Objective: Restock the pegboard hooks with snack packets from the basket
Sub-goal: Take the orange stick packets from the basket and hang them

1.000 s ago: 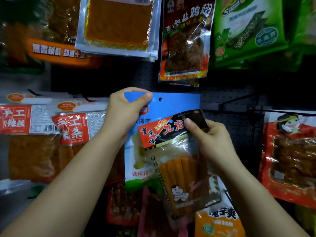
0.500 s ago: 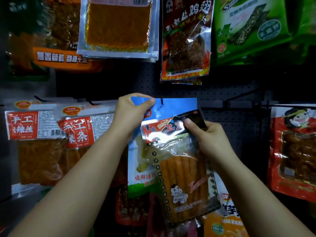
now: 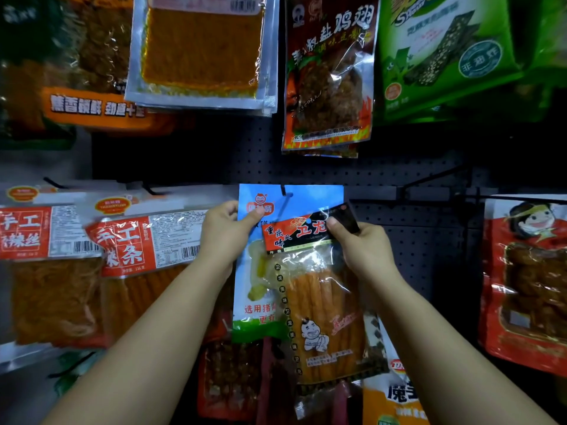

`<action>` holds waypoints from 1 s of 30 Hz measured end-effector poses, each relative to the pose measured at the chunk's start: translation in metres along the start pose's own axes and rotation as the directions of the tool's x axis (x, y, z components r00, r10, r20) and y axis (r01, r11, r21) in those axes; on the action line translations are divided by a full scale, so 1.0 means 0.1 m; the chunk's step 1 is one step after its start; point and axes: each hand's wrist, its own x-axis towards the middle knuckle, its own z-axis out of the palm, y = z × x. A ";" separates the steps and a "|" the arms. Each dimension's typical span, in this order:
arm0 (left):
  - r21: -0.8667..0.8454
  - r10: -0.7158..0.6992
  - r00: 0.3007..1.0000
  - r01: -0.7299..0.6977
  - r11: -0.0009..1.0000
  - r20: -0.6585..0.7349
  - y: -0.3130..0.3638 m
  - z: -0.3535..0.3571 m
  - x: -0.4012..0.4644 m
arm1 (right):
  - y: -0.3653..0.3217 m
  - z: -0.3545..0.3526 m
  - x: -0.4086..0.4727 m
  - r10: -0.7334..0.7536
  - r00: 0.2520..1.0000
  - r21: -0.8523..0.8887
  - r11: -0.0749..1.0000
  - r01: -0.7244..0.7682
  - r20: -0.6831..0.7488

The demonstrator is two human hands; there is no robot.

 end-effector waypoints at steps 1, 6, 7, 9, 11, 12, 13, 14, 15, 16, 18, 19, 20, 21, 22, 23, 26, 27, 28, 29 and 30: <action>0.012 -0.001 1.000 0.001 1.000 -0.009 -0.01 0.02 0.02 | 0.01 0.01 0.02 0.004 1.000 -0.029 1.000 -0.004 -0.014; 0.048 0.009 0.999 -0.007 0.999 -0.033 -0.05 0.07 -0.01 | 0.05 0.04 0.04 0.032 0.999 -0.034 0.999 -0.033 -0.030; 0.049 0.003 0.999 -0.002 0.999 -0.034 -0.07 0.06 -0.05 | 0.06 0.03 0.02 0.031 0.999 0.005 1.000 -0.031 -0.016; 0.013 -0.016 0.999 0.017 1.000 -0.032 -0.14 0.03 -0.15 | 0.11 -0.01 -0.06 0.001 1.000 0.053 0.999 -0.001 -0.010; -0.038 -0.025 0.999 0.024 0.999 -0.034 -0.21 0.01 -0.29 | 0.19 -0.04 -0.17 -0.037 0.999 0.062 0.997 0.039 -0.032; -0.059 -0.027 0.999 0.025 0.998 -0.035 -0.24 0.01 -0.36 | 0.25 -0.06 -0.23 -0.051 0.998 0.064 0.996 0.054 -0.043; -0.070 -0.030 0.999 0.028 0.997 -0.038 -0.27 0.00 -0.43 | 0.30 -0.07 -0.28 -0.060 0.997 0.060 0.996 0.063 -0.049; -0.064 -0.033 0.999 0.030 0.997 -0.042 -0.30 -0.01 -0.49 | 0.35 -0.07 -0.32 -0.060 0.997 0.053 0.997 0.063 -0.051; -0.043 -0.037 0.998 0.035 0.998 -0.048 -0.33 -0.01 -0.55 | 0.40 -0.07 -0.36 -0.053 0.997 0.055 0.997 0.056 -0.051; -0.024 -0.046 0.997 0.045 0.999 -0.054 -0.35 -0.02 -0.60 | 0.44 -0.07 -0.39 -0.044 0.998 0.064 0.997 0.047 -0.050; -0.011 -0.068 0.995 0.068 0.998 -0.077 -0.39 -0.02 -0.68 | 0.48 -0.07 -0.43 -0.027 0.999 0.083 0.996 0.031 -0.041; -0.003 -0.073 0.993 0.073 0.997 -0.098 -0.40 -0.03 -0.72 | 0.50 -0.08 -0.45 -0.025 0.999 0.090 0.996 0.028 -0.034; 0.007 -0.067 0.990 0.069 0.998 -0.123 -0.41 -0.04 -0.76 | 0.51 -0.09 -0.48 -0.025 0.999 0.096 0.995 0.029 -0.034; 0.021 -0.044 0.987 0.048 0.999 -0.154 -0.40 -0.05 -0.81 | 0.53 -0.13 -0.51 -0.032 0.999 0.103 0.994 0.036 -0.044; 0.051 0.008 0.982 0.001 0.999 -0.187 -0.39 -0.07 -0.86 | 0.54 -0.17 -0.54 -0.042 0.997 0.113 0.992 0.048 -0.061; 0.102 0.083 0.974 -0.062 0.993 -0.213 -0.36 -0.08 -0.93 | 0.55 -0.22 -0.58 -0.053 0.995 0.122 0.991 0.063 -0.079; 0.192 0.265 0.948 -0.231 0.954 -0.174 -0.19 -0.01 -1.07 | 0.49 -0.41 -0.68 -0.094 0.989 0.156 0.981 0.111 -0.115; 0.177 0.285 0.949 -0.260 0.949 -0.133 -0.12 0.05 -1.11 | 0.45 -0.48 -0.70 -0.107 0.987 0.177 0.976 0.128 -0.122; 0.147 0.289 0.953 -0.274 0.950 -0.089 -0.05 0.13 -1.14 | 0.40 -0.55 -0.73 -0.122 0.985 0.200 0.969 0.146 -0.126; 0.107 0.286 0.957 -0.280 0.954 -0.045 0.03 0.22 -1.17 | 0.35 -0.62 -0.75 -0.141 0.981 0.215 0.962 0.167 -0.130; 0.061 0.280 0.960 -0.279 0.958 0.003 0.10 0.30 -1.19 | 0.30 -0.70 -0.77 -0.159 0.978 0.218 0.958 0.187 -0.138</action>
